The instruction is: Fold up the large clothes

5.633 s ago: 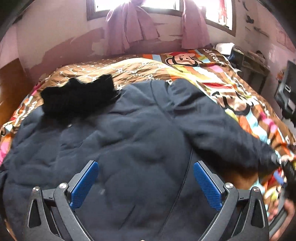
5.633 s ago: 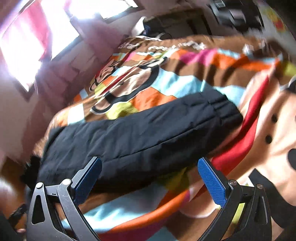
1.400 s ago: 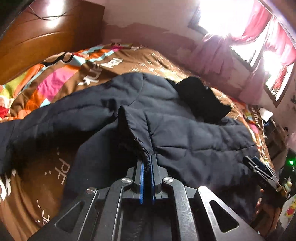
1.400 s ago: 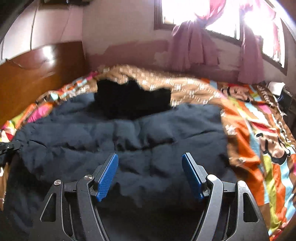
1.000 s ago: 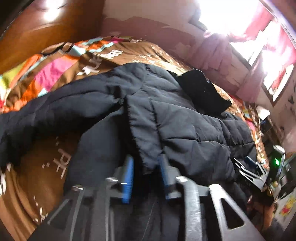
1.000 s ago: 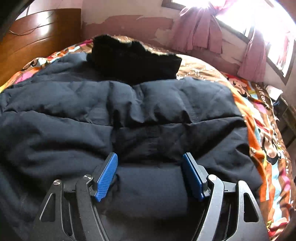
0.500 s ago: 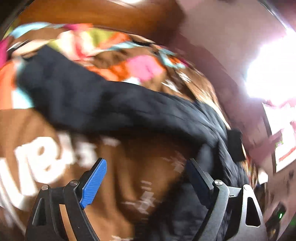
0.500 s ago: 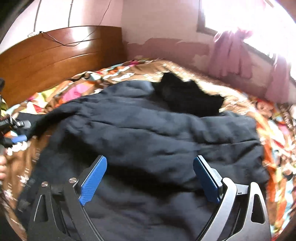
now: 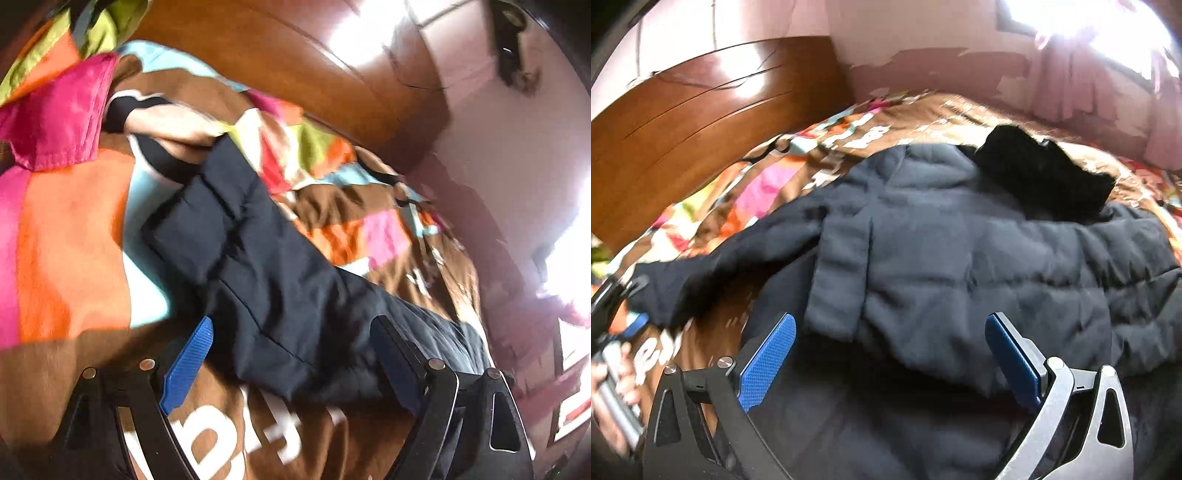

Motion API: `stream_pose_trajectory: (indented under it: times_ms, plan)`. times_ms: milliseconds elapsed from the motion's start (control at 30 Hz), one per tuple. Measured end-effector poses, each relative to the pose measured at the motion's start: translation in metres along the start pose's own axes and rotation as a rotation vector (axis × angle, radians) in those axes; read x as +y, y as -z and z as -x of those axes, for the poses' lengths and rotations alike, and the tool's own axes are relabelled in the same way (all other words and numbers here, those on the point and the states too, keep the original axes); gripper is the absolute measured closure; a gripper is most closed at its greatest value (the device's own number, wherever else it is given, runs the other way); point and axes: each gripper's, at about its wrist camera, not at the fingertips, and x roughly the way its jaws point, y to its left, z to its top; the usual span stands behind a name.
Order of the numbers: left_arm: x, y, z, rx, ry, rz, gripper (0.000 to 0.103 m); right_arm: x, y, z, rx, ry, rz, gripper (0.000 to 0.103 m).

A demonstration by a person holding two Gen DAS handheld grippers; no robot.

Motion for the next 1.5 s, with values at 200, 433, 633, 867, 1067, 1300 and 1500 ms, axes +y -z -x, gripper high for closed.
stream_pose_trajectory:
  times_ms: [200,433,633,867,1067,1300,1500]
  plan:
    - [-0.016,0.012,-0.01,-0.009,-0.104,-0.084,0.017,0.011,-0.023,-0.038,-0.012,0.113,-0.018,0.002]
    - [-0.071,0.058,0.004,-0.038,-0.07,-0.409,0.017,0.017,-0.029,-0.055,-0.009,0.129,-0.01,0.002]
    - [-0.029,0.018,0.009,-0.15,-0.254,-0.207,0.017,0.022,-0.039,-0.052,-0.04,0.14,0.043,0.002]
    - [-0.007,0.0,-0.004,-0.118,-0.26,-0.126,0.019,0.017,-0.05,-0.059,-0.06,0.177,0.01,0.002]
    - [-0.003,0.0,-0.011,-0.129,-0.284,-0.116,0.042,0.004,-0.035,-0.08,-0.009,0.146,-0.032,0.002]
    - [0.003,-0.001,-0.019,-0.113,-0.301,-0.103,0.069,0.005,-0.028,-0.087,-0.02,0.145,-0.031,0.001]
    - [-0.008,0.005,-0.012,-0.146,-0.245,-0.159,0.086,0.007,-0.026,-0.089,-0.023,0.161,-0.021,0.001]
